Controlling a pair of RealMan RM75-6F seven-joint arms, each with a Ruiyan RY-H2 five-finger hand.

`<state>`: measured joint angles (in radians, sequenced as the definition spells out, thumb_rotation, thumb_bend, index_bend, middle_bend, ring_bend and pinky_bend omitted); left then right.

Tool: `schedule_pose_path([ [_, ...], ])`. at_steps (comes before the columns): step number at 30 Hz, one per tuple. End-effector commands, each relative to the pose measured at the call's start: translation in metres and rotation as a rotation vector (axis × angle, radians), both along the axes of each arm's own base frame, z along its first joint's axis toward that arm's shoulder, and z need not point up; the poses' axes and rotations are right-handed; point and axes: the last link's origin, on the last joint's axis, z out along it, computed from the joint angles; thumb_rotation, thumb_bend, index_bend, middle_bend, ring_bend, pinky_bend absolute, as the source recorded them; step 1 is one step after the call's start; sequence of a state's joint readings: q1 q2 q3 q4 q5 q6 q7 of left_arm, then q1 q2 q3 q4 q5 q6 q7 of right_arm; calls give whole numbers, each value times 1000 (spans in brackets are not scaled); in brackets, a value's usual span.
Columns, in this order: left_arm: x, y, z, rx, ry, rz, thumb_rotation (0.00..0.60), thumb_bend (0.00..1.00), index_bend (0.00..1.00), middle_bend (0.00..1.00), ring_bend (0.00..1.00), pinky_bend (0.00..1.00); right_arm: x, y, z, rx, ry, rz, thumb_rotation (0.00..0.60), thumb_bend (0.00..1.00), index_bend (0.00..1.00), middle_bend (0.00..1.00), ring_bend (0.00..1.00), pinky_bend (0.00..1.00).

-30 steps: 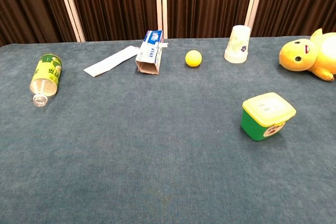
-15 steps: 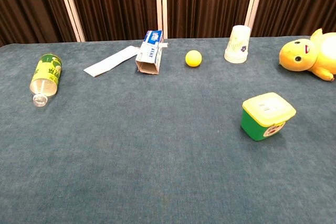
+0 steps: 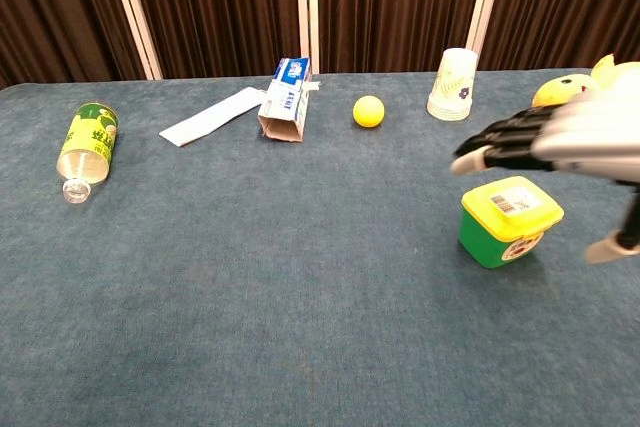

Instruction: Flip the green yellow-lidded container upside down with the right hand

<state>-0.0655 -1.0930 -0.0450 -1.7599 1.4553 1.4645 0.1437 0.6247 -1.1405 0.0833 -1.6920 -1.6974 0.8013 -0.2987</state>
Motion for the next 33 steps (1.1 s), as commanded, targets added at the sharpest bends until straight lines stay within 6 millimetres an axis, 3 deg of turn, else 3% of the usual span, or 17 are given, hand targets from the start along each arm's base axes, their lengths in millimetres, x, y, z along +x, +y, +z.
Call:
schedule_pose_path([
  [1, -2, 2, -3, -11, 5, 8, 600, 0, 0, 0, 0, 0, 14, -16, -17, 24, 15, -15, 600, 2, 51, 55, 0, 144],
  [11, -5, 5, -6, -23, 4, 22, 600, 0, 0, 0, 0, 0, 24, -26, -50, 6, 67, 15, 600, 66, 72, 131, 65, 207],
  [16, -6, 5, -3, -16, -1, 25, 600, 0, 0, 0, 0, 0, 22, -36, -64, -22, 151, 35, 600, 146, 128, 289, 200, 334],
  [24, -8, 5, 0, -10, -9, 29, 600, 0, 0, 0, 0, 0, 18, -39, -67, -59, 188, 48, 600, 338, 320, 478, 394, 554],
  [33, -7, 4, 0, -13, -11, 25, 600, 0, 0, 0, 0, 0, 29, -41, -45, -86, -46, -20, 600, 383, 368, 503, 421, 564],
])
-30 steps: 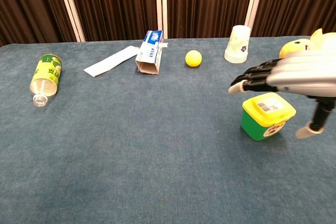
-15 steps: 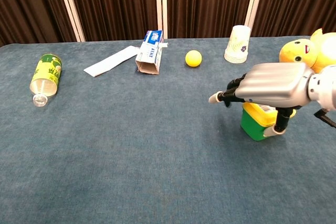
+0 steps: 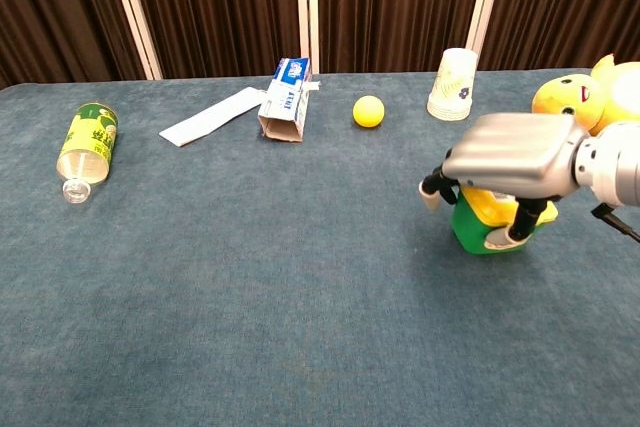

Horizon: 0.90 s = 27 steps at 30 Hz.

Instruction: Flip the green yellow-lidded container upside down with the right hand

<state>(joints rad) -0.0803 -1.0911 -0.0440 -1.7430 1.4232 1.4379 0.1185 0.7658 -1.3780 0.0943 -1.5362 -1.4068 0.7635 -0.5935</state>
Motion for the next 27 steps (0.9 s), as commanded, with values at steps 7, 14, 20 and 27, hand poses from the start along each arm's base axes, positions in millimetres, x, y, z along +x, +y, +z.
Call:
schedule_pose_path([
  [7, 0, 0, 0, -2, -8, 0, 600, 0, 0, 0, 0, 0, -3, -5, 37, -25, -413, -178, 600, 425, 388, 499, 421, 563],
  [14, 2, 0, -1, -11, -17, -7, 600, 0, 0, 0, 0, 0, -25, 2, 41, 29, -738, -353, 600, 432, 432, 510, 419, 561],
  [20, 3, -1, -2, -19, -22, -12, 600, 0, 0, 0, 0, 0, -54, 13, 28, 56, -841, -403, 600, 464, 433, 497, 419, 561],
  [27, 4, -1, -1, -19, -23, -15, 600, 0, 0, 0, 0, 0, -67, 23, 15, 83, -831, -346, 600, 459, 437, 485, 419, 561],
])
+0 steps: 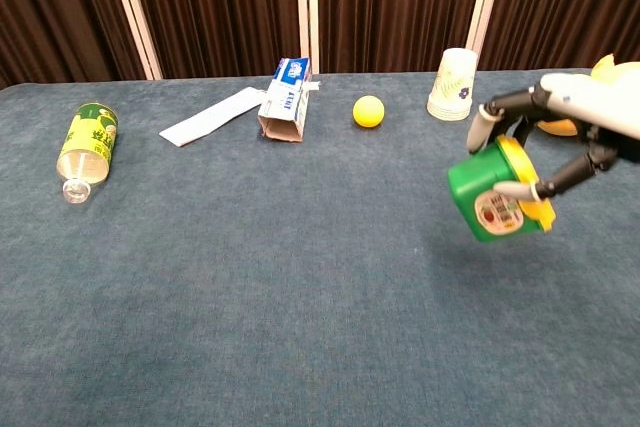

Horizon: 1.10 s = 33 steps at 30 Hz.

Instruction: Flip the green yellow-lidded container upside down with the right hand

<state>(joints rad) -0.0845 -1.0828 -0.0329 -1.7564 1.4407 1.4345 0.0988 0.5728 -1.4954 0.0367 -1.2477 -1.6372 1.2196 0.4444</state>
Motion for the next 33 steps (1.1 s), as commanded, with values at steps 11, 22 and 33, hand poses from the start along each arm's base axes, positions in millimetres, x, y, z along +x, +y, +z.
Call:
schedule_pose_path([
  [11, 0, -1, 1, 3, -7, 2, 600, 0, 0, 0, 0, 0, -22, 12, -11, 9, 51, 1, 600, 408, 335, 351, 315, 443],
  [22, 1, -1, 2, 5, -3, 7, 600, 0, 0, 0, 0, 0, -59, 25, 25, 126, 174, -28, 600, 285, 134, 35, 6, 14],
  [33, 4, -3, 4, 4, -13, -6, 600, 0, 0, 0, 0, 0, -64, 34, 71, 70, 264, 5, 600, 120, 10, 0, 0, 0],
])
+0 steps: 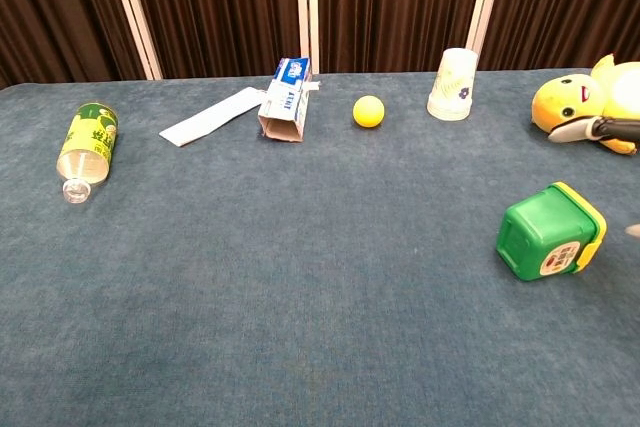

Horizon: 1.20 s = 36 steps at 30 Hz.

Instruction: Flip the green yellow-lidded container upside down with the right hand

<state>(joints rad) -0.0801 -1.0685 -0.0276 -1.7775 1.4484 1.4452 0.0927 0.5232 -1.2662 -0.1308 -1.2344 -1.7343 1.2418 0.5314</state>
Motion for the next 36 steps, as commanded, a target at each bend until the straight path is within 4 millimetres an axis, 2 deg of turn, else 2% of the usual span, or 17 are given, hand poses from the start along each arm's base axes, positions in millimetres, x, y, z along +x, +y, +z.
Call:
schedule_pose_path([
  [1, 1, 0, 1, 2, -2, -3, 600, 0, 0, 0, 0, 0, 6, 5, 10, -7, 49, 36, 600, 94, 5, 0, 0, 0],
  [3, 1, -1, 1, 4, -3, -4, 600, 0, 0, 0, 0, 0, 16, 8, 12, -7, 113, 82, 600, 39, 0, 0, 0, 0],
  [6, 1, -1, 2, 4, -5, -4, 600, 0, 0, 0, 0, 0, 37, 10, 10, -3, 231, 167, 600, 24, 0, 0, 0, 0],
  [12, 1, 0, 3, 6, -7, -4, 600, 0, 0, 0, 0, 0, 85, 1, -11, -6, 469, 293, 600, 25, 0, 0, 0, 0],
  [16, -1, 0, 4, 10, -10, 2, 600, 0, 0, 0, 0, 0, 105, -7, -29, -11, 588, 332, 600, 25, 0, 0, 0, 0],
  [21, -4, 1, 6, 12, -18, 13, 600, 0, 0, 0, 0, 0, 116, -13, -49, -27, 689, 351, 600, 27, 0, 0, 0, 0],
  [31, -5, 2, 6, 5, -21, 18, 600, 0, 0, 0, 0, 0, 132, -9, -81, -15, 842, 303, 600, 28, 0, 0, 0, 5],
  [33, -5, 2, 6, 5, -20, 18, 600, 0, 0, 0, 0, 0, 133, -8, -87, -13, 866, 294, 600, 30, 0, 0, 0, 30],
  [36, -6, 2, 6, 5, -18, 19, 600, 0, 0, 0, 0, 0, 133, -10, -94, -31, 925, 309, 600, 34, 3, 9, 0, 119],
])
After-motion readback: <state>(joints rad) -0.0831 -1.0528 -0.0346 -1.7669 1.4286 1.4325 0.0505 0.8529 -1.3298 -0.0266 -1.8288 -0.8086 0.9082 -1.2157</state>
